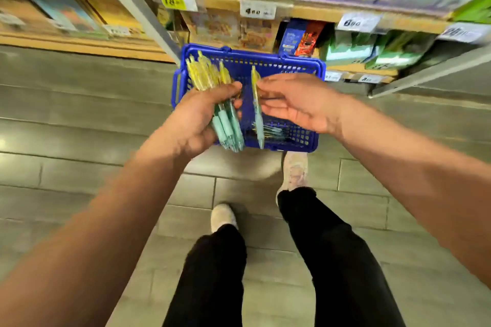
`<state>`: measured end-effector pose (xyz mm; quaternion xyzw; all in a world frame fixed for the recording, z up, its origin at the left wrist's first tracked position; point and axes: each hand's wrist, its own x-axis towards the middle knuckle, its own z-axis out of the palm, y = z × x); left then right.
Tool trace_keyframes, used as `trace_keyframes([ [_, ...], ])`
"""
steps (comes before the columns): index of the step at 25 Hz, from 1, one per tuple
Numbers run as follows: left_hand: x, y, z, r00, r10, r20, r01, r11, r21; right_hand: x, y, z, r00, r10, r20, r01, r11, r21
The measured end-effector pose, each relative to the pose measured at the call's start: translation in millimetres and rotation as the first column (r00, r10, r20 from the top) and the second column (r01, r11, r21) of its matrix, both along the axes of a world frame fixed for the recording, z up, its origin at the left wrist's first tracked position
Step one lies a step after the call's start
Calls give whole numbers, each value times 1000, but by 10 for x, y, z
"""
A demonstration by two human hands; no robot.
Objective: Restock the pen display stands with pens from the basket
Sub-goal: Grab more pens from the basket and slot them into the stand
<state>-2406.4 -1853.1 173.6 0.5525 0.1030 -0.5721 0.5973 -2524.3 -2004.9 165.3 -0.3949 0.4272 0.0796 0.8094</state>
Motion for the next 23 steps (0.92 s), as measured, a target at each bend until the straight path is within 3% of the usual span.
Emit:
trace_keyframes([
  [6,-302,488,2137,992,-103,71,105,994,-28,-401,582,2199,989,-136,64,143,982,-126],
  [10,-513,765,3153,981,-124,152,123,992,14,-623,876,3278,981,-170,92,188,950,-250],
  [17,-726,585,4100,973,-141,184,163,980,-112,-944,744,4210,958,-216,187,266,912,-313],
  [23,-887,84,4334,965,-149,217,183,972,-145,-1229,299,4435,942,-240,235,301,913,-274],
])
